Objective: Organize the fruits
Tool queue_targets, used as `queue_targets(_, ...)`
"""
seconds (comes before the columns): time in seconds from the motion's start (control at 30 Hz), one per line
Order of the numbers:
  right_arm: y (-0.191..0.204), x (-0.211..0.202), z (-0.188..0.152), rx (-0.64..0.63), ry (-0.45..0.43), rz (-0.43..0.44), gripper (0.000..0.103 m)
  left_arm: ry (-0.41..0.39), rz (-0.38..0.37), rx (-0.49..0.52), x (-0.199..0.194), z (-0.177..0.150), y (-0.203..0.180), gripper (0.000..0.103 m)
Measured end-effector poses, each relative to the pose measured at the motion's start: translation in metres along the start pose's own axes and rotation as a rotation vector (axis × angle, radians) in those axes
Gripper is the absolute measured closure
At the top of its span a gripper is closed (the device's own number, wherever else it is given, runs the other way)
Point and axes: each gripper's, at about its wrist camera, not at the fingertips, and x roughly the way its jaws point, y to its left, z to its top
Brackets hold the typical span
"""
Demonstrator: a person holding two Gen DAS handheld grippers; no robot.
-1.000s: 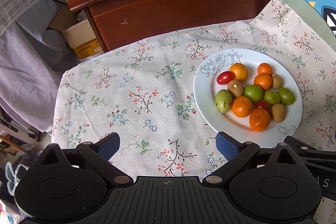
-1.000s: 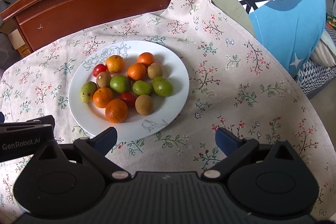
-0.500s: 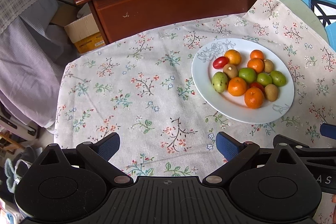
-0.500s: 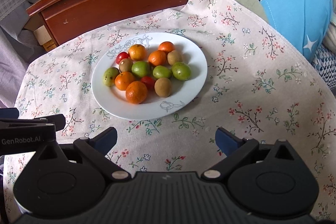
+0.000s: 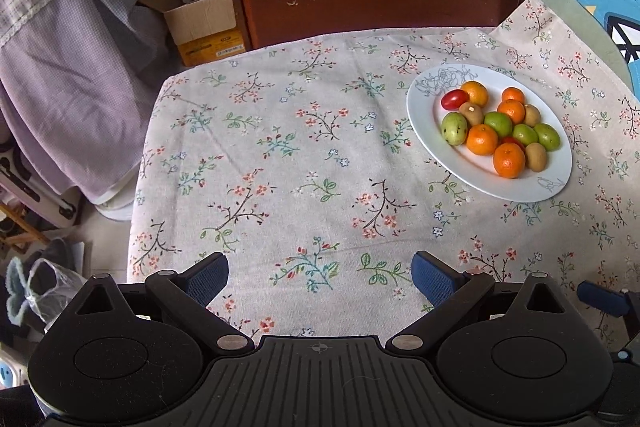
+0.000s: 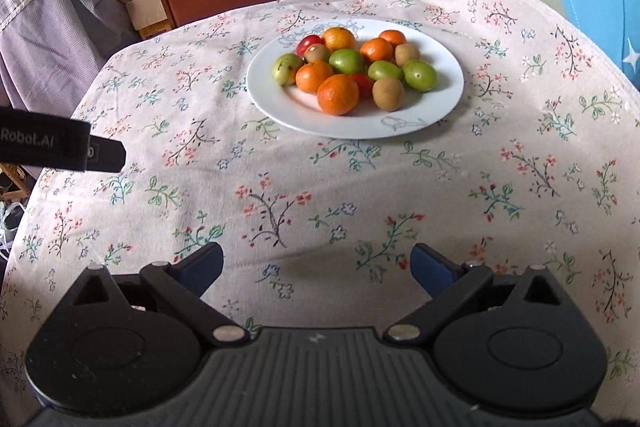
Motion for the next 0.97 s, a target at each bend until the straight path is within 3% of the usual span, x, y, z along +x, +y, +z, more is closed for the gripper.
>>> queue_targets(0.33, 0.011, -0.007, -0.012, 0.078, 0.0, -0.017, 0.003, -0.006, 0.007, -0.018, -0.003, -0.003, 0.01, 0.004)
queue_targets(0.63, 0.02, 0.019, -0.002, -0.123, -0.061, -0.061, 0.001, -0.002, -0.007, -0.012, -0.001, -0.004, 0.007, 0.004)
queue_targets(0.97, 0.015, 0.035, 0.009, -0.145, -0.143, -0.029, 0.001, 0.009, -0.011, -0.015, 0.004, -0.007, 0.008, 0.004)
